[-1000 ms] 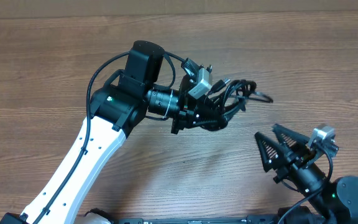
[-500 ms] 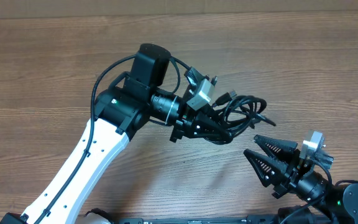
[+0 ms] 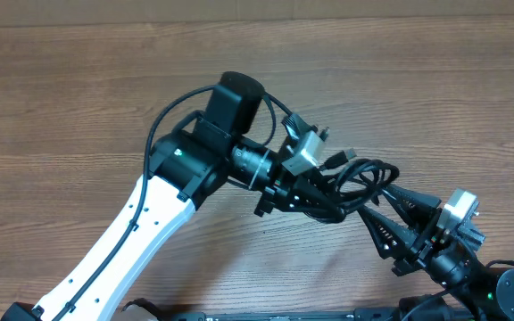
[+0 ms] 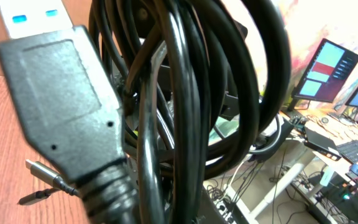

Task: Untangle cables

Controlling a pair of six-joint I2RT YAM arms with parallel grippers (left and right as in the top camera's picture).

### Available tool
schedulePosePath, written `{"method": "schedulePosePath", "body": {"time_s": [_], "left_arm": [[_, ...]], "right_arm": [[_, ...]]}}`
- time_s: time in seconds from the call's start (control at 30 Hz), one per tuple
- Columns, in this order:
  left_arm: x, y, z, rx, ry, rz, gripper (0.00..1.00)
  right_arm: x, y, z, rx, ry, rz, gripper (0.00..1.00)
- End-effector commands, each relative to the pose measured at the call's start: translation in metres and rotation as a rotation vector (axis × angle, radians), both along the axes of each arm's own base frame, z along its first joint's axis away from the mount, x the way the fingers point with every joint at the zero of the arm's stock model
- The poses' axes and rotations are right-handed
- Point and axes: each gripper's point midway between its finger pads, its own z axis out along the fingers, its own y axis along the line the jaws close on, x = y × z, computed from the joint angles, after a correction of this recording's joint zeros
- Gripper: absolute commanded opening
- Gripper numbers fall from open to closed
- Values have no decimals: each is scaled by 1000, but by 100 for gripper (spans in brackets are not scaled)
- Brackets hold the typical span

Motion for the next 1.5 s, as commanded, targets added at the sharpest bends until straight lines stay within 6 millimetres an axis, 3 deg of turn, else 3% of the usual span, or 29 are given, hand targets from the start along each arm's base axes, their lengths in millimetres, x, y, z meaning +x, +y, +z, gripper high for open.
{"method": "schedulePosePath", "body": {"time_s": [0.0,0.23,0.6,0.9,1.1,1.47], "left_arm": [[-11,-1,12,-33,-63,-19,4],[-4,-4,5,0,-71,21,4],[1,-7,-1,11,-57,21,4],[3,-8,0,-2,-74,23,4],[4,-9,3,-19,-96,22,4],[5,-9,4,-25,-102,22,4]], "right_arm": [[-1,0,2,-27,-39,-2,43],[-1,0,3,-27,-41,-2,9],[-1,0,1,-27,-30,-3,4],[20,-22,-42,-38,178,-170,4],[29,-43,-69,-59,292,-309,4],[36,-108,-117,-143,468,-697,4]]}}
